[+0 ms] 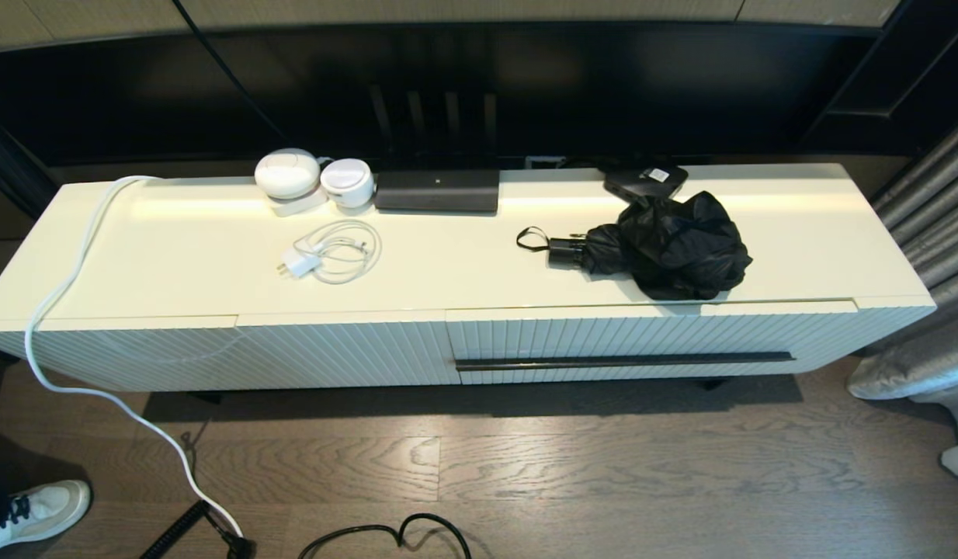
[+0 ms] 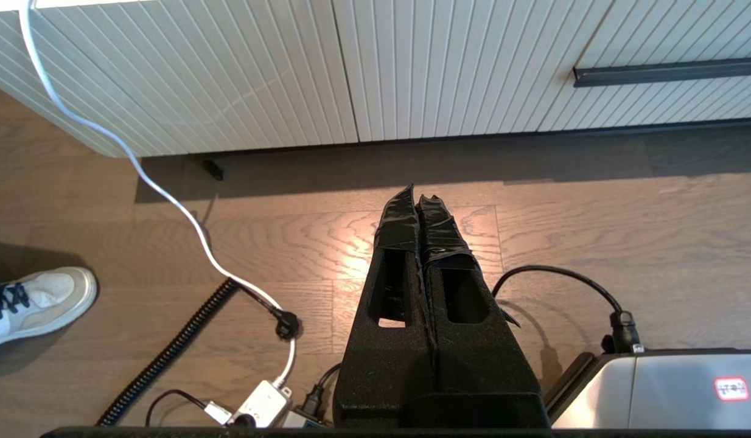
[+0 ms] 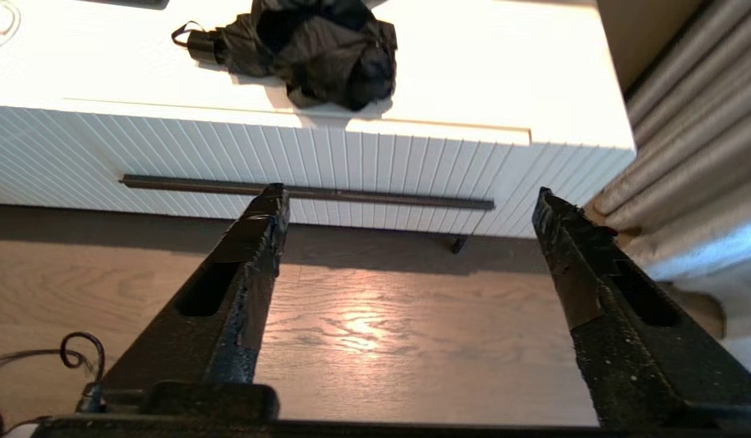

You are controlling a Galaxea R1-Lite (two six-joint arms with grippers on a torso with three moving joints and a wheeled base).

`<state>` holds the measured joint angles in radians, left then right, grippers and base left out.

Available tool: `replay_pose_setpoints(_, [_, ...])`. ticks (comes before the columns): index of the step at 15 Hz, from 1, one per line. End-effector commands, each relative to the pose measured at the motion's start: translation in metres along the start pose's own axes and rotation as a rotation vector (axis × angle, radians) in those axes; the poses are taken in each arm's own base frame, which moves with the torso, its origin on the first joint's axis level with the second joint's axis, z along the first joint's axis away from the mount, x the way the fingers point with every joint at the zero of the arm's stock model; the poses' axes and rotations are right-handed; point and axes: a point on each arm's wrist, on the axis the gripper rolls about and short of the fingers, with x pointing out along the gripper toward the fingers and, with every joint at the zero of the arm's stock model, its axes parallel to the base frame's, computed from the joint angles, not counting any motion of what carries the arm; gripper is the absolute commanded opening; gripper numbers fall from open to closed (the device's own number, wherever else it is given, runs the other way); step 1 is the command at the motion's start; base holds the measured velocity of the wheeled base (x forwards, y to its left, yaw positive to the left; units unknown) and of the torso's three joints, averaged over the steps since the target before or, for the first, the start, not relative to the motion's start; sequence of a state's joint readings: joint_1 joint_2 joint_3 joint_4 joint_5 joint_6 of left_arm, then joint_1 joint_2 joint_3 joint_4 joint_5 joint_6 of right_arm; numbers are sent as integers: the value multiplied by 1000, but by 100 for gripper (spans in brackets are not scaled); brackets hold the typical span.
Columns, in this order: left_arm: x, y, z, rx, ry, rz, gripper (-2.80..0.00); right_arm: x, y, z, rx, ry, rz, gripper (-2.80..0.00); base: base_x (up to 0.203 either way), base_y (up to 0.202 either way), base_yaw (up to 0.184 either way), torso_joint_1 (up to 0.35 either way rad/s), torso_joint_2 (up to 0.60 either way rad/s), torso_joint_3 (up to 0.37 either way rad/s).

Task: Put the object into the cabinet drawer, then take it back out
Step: Open the drawer

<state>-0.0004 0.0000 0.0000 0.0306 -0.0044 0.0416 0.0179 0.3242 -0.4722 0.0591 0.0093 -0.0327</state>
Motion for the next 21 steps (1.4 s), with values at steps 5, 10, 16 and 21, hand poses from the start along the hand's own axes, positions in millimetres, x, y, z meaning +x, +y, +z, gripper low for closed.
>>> replay_pose_setpoints(5, [0, 0, 0, 0, -2, -1, -280, 96, 3, 38, -382, 219, 195, 0, 0, 0, 0, 0, 0, 0])
replay_pose_setpoints(10, [0, 0, 0, 0, -1, 0, -280, 155, 12, 12, -630, 370, 346, 0, 0, 0, 0, 0, 0, 0])
replay_pose_setpoints(16, [0, 0, 0, 0, -1, 0, -280, 235, 41, -12, -929, 361, 436, 0, 0, 0, 0, 0, 0, 0])
replay_pose_setpoints(21, [0, 0, 0, 0, -1, 0, -280, 253, 48, -17, -1229, 310, 517, 0, 0, 0, 0, 0, 0, 0])
